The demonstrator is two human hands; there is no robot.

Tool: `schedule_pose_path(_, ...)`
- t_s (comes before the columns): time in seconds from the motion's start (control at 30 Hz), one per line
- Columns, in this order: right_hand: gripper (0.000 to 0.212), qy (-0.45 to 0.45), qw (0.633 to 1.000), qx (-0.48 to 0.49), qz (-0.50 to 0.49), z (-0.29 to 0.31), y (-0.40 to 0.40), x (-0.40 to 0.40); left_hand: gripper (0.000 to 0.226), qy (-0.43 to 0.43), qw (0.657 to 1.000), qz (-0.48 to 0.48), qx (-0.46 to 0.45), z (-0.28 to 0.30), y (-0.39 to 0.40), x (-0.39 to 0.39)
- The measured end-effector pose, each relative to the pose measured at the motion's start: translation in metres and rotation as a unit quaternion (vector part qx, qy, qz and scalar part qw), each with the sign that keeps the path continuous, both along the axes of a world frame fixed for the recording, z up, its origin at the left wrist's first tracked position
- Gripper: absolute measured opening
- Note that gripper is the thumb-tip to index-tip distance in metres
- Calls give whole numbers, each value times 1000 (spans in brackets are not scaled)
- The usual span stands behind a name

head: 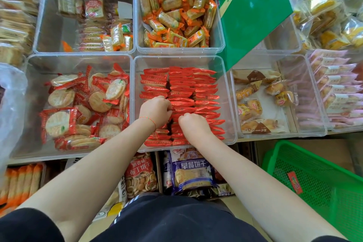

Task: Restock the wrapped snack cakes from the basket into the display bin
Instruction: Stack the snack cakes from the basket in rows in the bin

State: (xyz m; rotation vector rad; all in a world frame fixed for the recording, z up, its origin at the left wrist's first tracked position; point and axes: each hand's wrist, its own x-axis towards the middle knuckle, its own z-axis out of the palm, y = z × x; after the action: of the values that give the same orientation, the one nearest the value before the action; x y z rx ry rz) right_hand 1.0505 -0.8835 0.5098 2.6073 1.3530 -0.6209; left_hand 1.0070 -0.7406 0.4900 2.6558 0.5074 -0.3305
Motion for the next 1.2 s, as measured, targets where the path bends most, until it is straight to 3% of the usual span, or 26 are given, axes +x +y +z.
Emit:
schedule_pose_path(0.1, 20, 2, 1000, 13, -24, 4, -2, 3, 19, -3, 1000, -2, -3, 0, 0, 0)
schedule_pose_path(0.23, 17, -19, 992, 102, -78, 1, -8, 18, 19, -6, 1000, 1, -5, -2, 1, -3)
schedule_pose_path(0.33, 10, 13, 992, 108, -61, -7, -7, 16, 18, -12, 1000, 10, -6, -3, 1, -2)
schedule_pose_path(0.63, 25, 40, 987, 154, -25, -16, 6, 3, 17, -5, 1000, 19, -17, -3, 8, 8)
schedule_pose_path(1.03, 21, 6, 994, 103, -31, -13, 0, 13, 18, 10, 1000, -3, 7, -1, 7, 8)
schedule_pose_path(1.2, 14, -17, 991, 131, -17, -13, -12, 6, 13, -68, 997, -18, 9, -3, 2, 0)
